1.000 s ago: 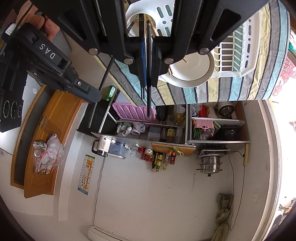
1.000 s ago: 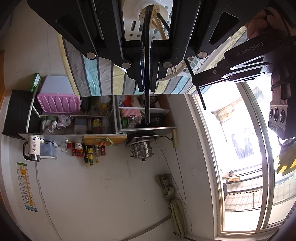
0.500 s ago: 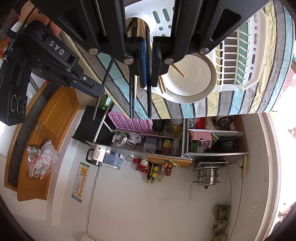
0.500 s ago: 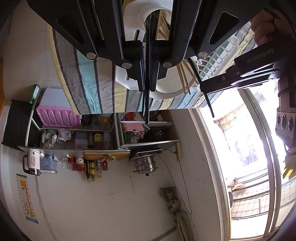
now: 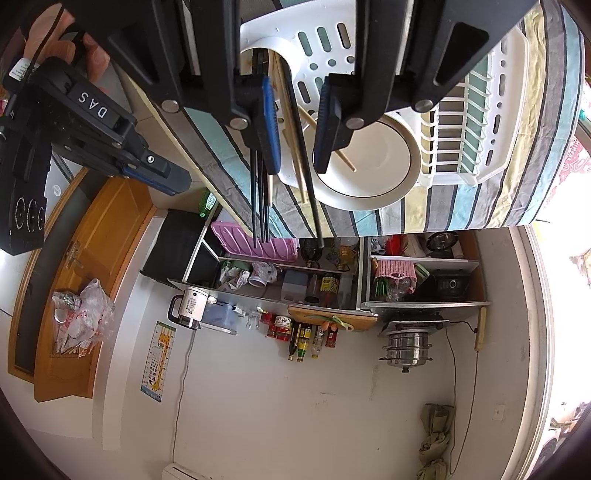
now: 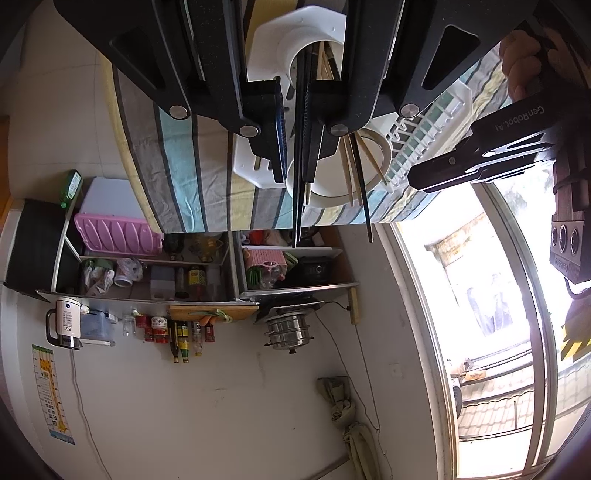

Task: Organize utensils
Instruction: 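Open the left tool over the cup while the right tool drops its black chopstick in, then move both tools back down to the last black chopsticks on the tablecloth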

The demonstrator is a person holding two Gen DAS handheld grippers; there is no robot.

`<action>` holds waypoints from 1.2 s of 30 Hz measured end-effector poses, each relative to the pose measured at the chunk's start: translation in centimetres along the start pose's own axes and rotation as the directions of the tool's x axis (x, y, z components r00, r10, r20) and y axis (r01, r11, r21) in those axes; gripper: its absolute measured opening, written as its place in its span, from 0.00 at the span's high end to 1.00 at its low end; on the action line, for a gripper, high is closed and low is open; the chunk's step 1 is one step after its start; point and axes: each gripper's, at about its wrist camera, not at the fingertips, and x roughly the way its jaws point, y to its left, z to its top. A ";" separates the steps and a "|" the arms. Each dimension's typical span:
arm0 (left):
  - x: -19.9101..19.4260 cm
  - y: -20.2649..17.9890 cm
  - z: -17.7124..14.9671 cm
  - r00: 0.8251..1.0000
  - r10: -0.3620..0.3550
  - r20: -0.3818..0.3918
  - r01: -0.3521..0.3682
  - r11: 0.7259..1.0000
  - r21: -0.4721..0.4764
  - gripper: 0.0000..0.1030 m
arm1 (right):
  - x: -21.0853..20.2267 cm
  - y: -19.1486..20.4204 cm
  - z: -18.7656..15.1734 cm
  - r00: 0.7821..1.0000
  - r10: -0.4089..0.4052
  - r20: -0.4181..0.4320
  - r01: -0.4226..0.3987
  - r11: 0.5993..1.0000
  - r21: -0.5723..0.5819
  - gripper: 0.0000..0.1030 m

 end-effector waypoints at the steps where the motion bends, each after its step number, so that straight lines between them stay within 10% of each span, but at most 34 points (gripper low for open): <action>1: -0.3 0.1 -0.2 1.000 0.002 0.003 -0.002 1.000 -0.002 0.81 | -0.4 -0.1 -0.2 1.000 0.003 0.003 -0.003 1.000 0.003 0.92; 22: -10.2 0.4 -15.0 0.999 0.027 -0.019 -0.028 0.997 -0.071 0.81 | -13.3 1.6 -12.1 1.000 0.007 0.017 -0.007 1.000 0.005 0.86; 36: -13.1 0.5 -21.6 0.997 0.055 -0.059 -0.061 0.992 -0.114 0.73 | -13.9 3.0 -17.7 0.996 0.000 -0.084 -0.003 0.999 -0.034 0.86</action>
